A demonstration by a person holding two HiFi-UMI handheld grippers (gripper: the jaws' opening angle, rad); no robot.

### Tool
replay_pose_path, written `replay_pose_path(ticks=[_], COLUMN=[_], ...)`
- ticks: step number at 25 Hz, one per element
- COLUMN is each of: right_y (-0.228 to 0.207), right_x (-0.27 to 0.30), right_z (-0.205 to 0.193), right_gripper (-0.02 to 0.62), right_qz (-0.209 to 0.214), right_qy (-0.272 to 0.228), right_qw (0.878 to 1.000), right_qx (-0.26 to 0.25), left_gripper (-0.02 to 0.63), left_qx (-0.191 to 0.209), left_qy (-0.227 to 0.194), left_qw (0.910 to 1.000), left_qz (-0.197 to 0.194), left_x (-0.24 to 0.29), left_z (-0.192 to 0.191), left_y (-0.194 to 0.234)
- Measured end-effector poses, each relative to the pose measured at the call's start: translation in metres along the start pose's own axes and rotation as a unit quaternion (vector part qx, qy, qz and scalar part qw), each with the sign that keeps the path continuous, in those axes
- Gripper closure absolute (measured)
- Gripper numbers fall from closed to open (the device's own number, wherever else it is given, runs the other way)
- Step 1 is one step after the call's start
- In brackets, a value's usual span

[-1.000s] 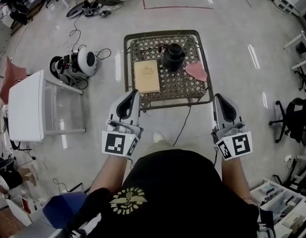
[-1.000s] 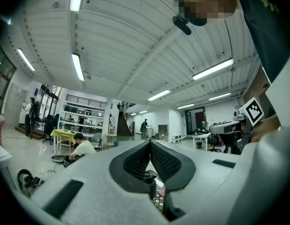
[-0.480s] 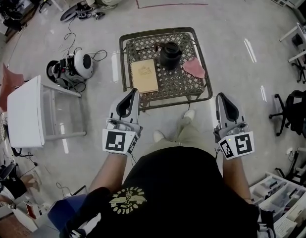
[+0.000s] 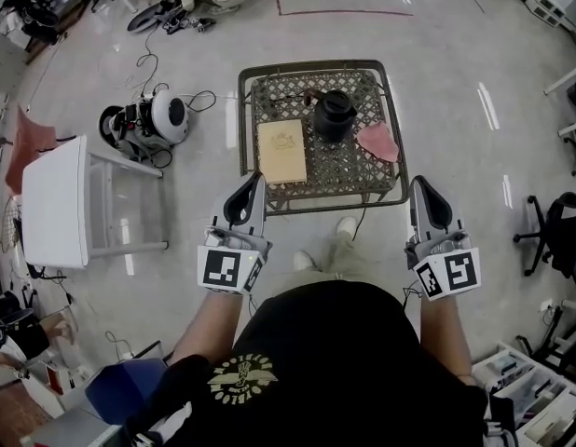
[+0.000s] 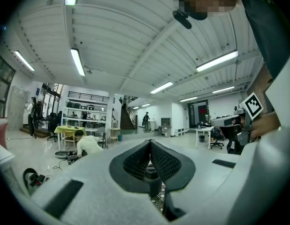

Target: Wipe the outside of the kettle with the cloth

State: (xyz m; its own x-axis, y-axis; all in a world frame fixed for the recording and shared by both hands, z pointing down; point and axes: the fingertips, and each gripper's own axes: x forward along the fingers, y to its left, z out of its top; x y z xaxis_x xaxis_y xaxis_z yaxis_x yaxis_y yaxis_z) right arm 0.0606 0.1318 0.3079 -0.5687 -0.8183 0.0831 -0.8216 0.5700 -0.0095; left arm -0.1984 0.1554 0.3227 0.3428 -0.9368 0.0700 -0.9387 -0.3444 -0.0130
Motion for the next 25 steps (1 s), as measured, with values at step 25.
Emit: replay_pose_path(ticks=[25], right_y=[-0.14], right_x=[0.109], right_z=[0.019], right_gripper=[0.584], right_qz=[0.025], right_qy=[-0.029], right_qw=[0.999], right_qx=[-0.002], left_gripper=[0.601], left_qx=[0.032], left_qy=[0.0], left_qw=[0.9991], left_qz=[0.027], left_x=[0.156], left_z=[0.027], left_y=[0.003])
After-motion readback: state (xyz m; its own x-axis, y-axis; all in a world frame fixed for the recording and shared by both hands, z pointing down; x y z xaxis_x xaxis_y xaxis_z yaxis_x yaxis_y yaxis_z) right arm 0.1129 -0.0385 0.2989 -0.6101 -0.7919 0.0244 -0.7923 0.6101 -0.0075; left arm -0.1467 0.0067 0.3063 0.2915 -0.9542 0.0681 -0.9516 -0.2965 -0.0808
